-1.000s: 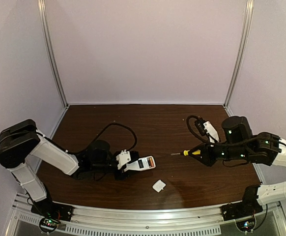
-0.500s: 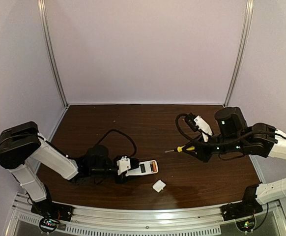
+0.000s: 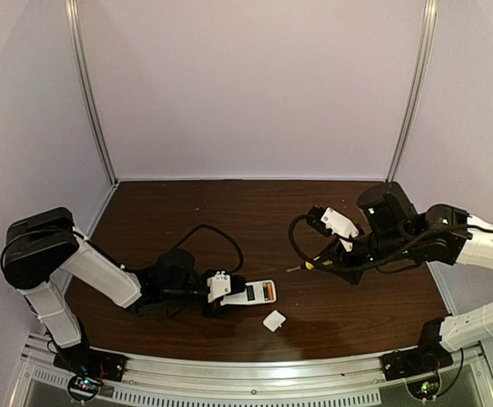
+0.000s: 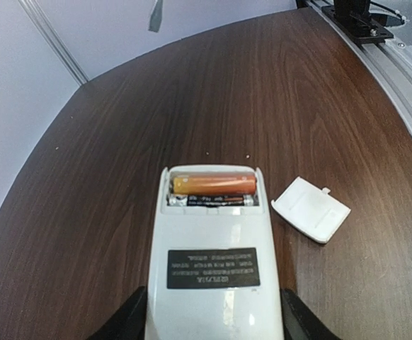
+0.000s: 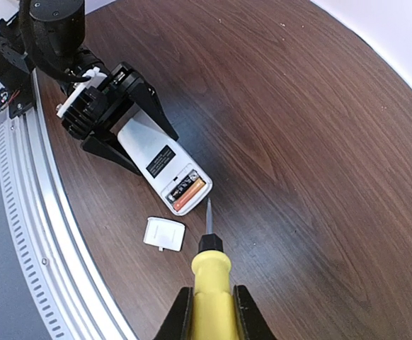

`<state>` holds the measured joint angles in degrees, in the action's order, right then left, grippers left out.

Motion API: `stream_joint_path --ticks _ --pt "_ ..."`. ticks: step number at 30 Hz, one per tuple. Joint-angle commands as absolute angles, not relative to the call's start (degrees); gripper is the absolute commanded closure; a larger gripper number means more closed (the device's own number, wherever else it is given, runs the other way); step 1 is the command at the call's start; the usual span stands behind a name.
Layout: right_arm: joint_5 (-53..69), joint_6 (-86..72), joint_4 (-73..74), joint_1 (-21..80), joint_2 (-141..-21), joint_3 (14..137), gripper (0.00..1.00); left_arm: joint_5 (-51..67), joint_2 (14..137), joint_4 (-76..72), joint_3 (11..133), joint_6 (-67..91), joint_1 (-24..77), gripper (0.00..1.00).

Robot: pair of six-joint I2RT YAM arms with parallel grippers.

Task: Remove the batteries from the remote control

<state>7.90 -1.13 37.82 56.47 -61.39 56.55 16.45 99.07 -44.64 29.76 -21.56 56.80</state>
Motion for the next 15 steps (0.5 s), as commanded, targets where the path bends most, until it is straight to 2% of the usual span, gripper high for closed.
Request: stream_joint_path --ticks 1,15 --pt "5.3 3.5 40.2 57.2 -62.8 58.9 1.00 17.2 100.2 -47.7 28.9 -23.8 56.9 1.00" --pt "3.1 5.8 33.0 59.6 -74.0 61.5 1.00 10.6 102.5 -51.4 26.5 -26.9 56.9 1.00"
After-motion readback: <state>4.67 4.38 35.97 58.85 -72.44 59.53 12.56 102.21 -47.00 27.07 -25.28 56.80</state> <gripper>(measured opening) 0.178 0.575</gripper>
